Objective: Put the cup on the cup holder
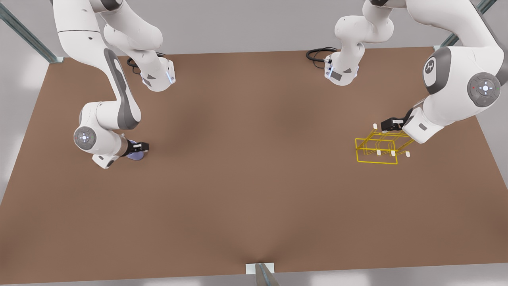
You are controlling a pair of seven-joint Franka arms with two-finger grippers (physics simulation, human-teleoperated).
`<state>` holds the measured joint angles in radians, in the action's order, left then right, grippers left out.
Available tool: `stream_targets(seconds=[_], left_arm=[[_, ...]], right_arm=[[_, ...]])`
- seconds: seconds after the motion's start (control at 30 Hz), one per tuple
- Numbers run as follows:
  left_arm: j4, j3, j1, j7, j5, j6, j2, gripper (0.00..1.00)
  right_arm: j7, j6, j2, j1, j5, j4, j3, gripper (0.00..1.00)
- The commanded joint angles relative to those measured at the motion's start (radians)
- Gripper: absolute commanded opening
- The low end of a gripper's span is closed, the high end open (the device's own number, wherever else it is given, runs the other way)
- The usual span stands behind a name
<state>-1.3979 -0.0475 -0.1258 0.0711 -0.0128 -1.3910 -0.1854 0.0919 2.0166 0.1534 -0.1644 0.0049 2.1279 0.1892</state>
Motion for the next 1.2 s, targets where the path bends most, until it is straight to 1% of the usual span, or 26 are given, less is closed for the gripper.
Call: stream_targets(seconds=[0.0, 0.2, 0.4, 0.5, 0.57, 0.6, 0.63, 0.67, 0.73, 0.77, 0.8, 0.87, 0.93, 1.03, 1.13, 1.17], left_arm=[[0.000, 0.000, 0.000, -0.001, 0.001, 0.009, 0.001, 1.00], [-0.001, 0.001, 0.000, -0.001, 0.001, 0.020, 0.000, 1.00], [-0.001, 0.001, 0.000, 0.001, 0.001, 0.027, 0.000, 1.00], [0.000, 0.001, 0.000, 0.003, 0.001, 0.030, 0.000, 1.00], [-0.001, 0.001, 0.000, 0.003, 0.001, 0.030, 0.000, 1.00], [-0.001, 0.001, 0.000, 0.003, 0.001, 0.030, 0.000, 1.00], [-0.001, 0.001, 0.000, 0.003, 0.001, 0.030, 0.000, 1.00], [-0.001, 0.001, 0.000, 0.003, 0.001, 0.030, 0.000, 1.00], [-0.001, 0.003, 0.000, 0.004, 0.001, 0.030, 0.000, 1.00], [-0.001, 0.005, 0.000, 0.004, 0.001, 0.030, 0.000, 1.00], [-0.001, 0.005, 0.000, 0.004, 0.001, 0.030, 0.000, 1.00], [-0.001, 0.005, 0.000, 0.003, 0.001, 0.030, -0.002, 1.00], [0.000, 0.005, 0.000, 0.003, 0.001, 0.032, 0.000, 1.00], [0.000, 0.005, 0.000, -0.001, 0.001, 0.032, 0.001, 1.00], [0.000, 0.005, 0.000, -0.001, 0.002, 0.032, -0.002, 1.00], [0.000, 0.005, 0.000, -0.001, 0.002, 0.030, -0.002, 1.00]], right_arm=[[0.062, -0.056, 0.006, -0.003, 0.001, 0.003, -0.001, 1.00], [0.062, -0.045, 0.029, -0.003, -0.005, 0.052, -0.005, 1.00], [0.062, 0.044, 0.054, -0.001, -0.029, 0.087, -0.042, 1.00], [0.062, 0.090, 0.092, 0.006, -0.029, 0.095, -0.040, 0.97], [0.062, 0.090, 0.100, 0.008, -0.029, 0.096, -0.040, 0.88], [0.062, 0.091, 0.104, 0.006, -0.029, 0.098, -0.040, 0.81], [0.062, 0.099, 0.112, 0.005, -0.029, 0.096, -0.040, 0.68], [0.062, 0.105, 0.117, 0.005, -0.029, 0.096, -0.040, 0.61], [0.062, 0.109, 0.123, 0.000, -0.029, 0.095, -0.042, 0.55], [0.063, 0.129, 0.132, -0.001, -0.031, 0.095, -0.042, 0.49], [0.063, 0.149, 0.135, -0.001, -0.039, 0.095, -0.043, 0.45], [0.063, 0.168, 0.149, -0.001, -0.043, 0.087, -0.043, 0.22], [0.062, 0.211, 0.153, -0.003, -0.043, 0.086, -0.059, 0.21], [0.062, 0.212, 0.152, -0.004, -0.045, 0.083, -0.057, 0.21], [0.014, 0.166, 0.143, -0.004, -0.039, 0.055, -0.056, 0.21], [-0.003, 0.114, 0.140, -0.003, -0.031, 0.018, -0.048, 0.21]])
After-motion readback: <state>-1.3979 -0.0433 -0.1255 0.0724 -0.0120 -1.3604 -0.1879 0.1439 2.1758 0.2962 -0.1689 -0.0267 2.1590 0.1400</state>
